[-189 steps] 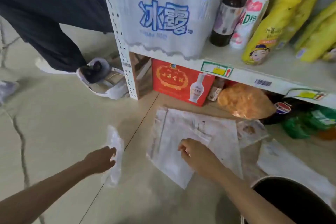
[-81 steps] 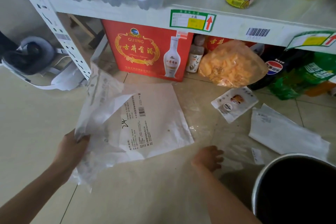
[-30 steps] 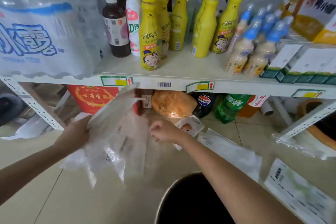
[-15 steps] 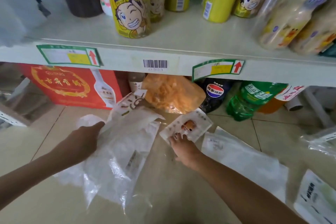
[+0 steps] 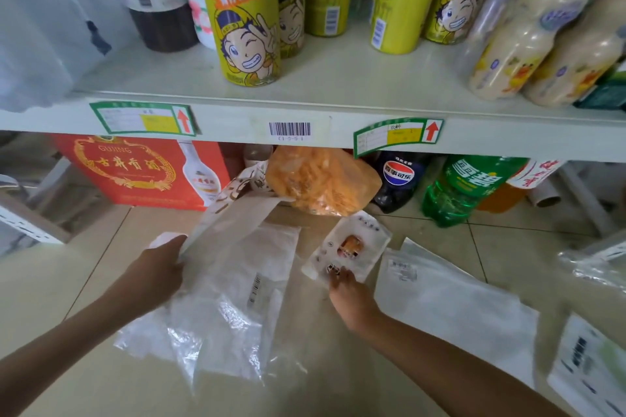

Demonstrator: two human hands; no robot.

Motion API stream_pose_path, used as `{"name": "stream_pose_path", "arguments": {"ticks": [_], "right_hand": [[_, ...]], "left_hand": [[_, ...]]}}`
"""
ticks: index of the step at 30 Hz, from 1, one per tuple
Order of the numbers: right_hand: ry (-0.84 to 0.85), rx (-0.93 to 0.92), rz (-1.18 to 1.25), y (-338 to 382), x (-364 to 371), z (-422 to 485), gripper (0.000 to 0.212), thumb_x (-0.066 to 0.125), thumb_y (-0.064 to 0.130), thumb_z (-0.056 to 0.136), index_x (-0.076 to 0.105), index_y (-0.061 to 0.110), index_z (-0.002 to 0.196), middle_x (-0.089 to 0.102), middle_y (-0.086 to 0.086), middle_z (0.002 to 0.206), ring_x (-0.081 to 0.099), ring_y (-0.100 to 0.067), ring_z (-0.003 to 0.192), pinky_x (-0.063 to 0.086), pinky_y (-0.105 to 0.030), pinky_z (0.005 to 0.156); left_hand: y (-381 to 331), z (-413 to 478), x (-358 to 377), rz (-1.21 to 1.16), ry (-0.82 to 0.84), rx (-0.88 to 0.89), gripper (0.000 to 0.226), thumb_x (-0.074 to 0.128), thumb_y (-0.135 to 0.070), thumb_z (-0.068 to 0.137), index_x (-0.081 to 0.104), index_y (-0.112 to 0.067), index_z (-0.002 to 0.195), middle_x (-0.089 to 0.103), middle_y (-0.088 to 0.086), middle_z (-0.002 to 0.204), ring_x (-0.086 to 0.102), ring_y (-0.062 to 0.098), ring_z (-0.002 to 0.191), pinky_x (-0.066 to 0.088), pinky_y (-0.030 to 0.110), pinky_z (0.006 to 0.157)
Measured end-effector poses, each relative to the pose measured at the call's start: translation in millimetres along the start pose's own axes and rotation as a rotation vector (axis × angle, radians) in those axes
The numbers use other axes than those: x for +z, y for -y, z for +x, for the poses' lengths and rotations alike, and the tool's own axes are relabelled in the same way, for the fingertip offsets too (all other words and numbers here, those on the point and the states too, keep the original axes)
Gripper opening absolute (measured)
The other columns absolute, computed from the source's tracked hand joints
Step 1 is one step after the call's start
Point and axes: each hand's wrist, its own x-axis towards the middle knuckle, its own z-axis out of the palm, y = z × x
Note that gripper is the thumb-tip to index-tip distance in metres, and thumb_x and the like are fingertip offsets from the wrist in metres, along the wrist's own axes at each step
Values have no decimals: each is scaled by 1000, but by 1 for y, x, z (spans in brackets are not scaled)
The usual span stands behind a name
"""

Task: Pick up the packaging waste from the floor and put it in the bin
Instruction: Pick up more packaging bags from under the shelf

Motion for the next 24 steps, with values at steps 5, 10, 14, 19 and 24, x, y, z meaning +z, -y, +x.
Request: {"name": "stream_pose_path", "arguments": {"ticks": [5,10,14,19,24], "right_hand": [[-63,-40,132,-10,-29,0,26,61,11,89,64,-4,110,67,-14,87,68,-28,95,50,-12,64],[-292,-144,514,12,-88,-34,8,60,7,83,55,5,77,62,-12,71,62,-24,65,38,-27,49],[-231,-335,670,56,-118,-85,8,58,7,87,52,2,90,65,-18,90,68,-32,78,56,-39,63],[-103,-481,782,90,-130,-116,20,55,0,91,50,12,75,53,-6,83,59,-24,68,50,-24,60],[-203,-584,678,76,-134,-135,29,61,-1,87,63,1,115,61,-17,125,50,-32,120,36,-26,96]], "left_hand": [[3,2,-1,-33,-27,-8,26,49,0,83,63,-5,105,60,14,93,53,28,78,36,28,60],[-3,-2,-5,-46,-6,-41,28,45,0,83,62,-6,105,60,13,96,57,29,84,40,28,62],[-32,-20,-8,-77,41,37,30,44,0,85,61,-5,109,63,16,109,57,32,104,42,29,79],[-70,-51,-29,-531,322,21,45,51,-58,82,64,-25,109,69,-2,113,62,21,105,44,40,101],[-81,-61,-21,-363,140,18,40,70,-22,72,58,-25,110,69,6,90,67,27,79,56,33,63]]}}
